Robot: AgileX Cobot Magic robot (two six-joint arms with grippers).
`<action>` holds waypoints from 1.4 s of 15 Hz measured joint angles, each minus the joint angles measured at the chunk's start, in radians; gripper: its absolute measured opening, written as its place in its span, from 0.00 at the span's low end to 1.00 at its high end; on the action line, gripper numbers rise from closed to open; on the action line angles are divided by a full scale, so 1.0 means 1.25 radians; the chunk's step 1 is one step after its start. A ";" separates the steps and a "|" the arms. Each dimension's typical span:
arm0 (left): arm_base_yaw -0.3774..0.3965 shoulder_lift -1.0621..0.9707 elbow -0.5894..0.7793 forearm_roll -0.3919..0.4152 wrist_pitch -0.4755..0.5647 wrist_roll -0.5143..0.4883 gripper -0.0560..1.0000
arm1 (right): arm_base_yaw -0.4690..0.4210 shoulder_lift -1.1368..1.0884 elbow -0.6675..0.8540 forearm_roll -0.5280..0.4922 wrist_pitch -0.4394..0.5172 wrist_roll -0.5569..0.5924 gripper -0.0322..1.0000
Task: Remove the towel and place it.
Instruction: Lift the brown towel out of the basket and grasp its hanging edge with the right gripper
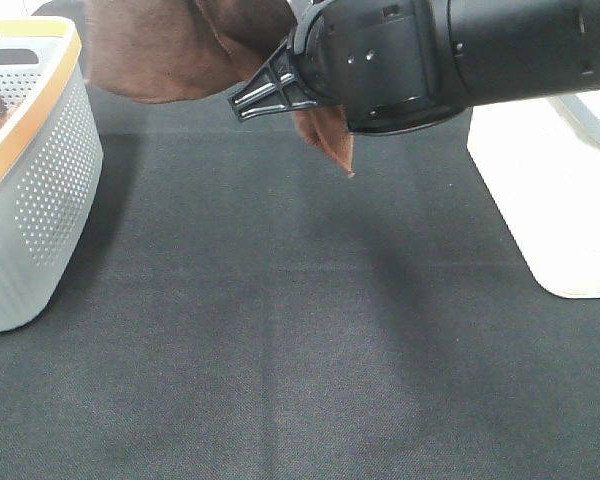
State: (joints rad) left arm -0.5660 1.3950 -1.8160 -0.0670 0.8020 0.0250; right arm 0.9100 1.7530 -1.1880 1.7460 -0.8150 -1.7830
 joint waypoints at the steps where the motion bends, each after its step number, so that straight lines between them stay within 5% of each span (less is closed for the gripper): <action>1: 0.000 0.001 0.000 0.024 0.000 0.000 0.05 | 0.000 -0.001 0.000 0.000 0.008 -0.008 0.09; 11: 0.000 0.041 0.000 0.370 0.000 0.000 0.05 | 0.000 -0.141 0.031 0.001 0.189 -0.050 0.04; 15: 0.000 0.106 0.000 0.379 0.013 0.000 0.05 | 0.000 -0.145 0.119 0.000 0.290 -0.085 0.04; 21: 0.000 0.185 0.000 0.386 0.151 0.001 0.05 | 0.000 -0.145 0.228 0.000 0.359 -0.084 0.06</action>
State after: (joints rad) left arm -0.5660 1.6260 -1.8160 0.4150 0.9910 0.0260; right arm 0.9100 1.5720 -0.9030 1.7460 -0.3660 -1.8880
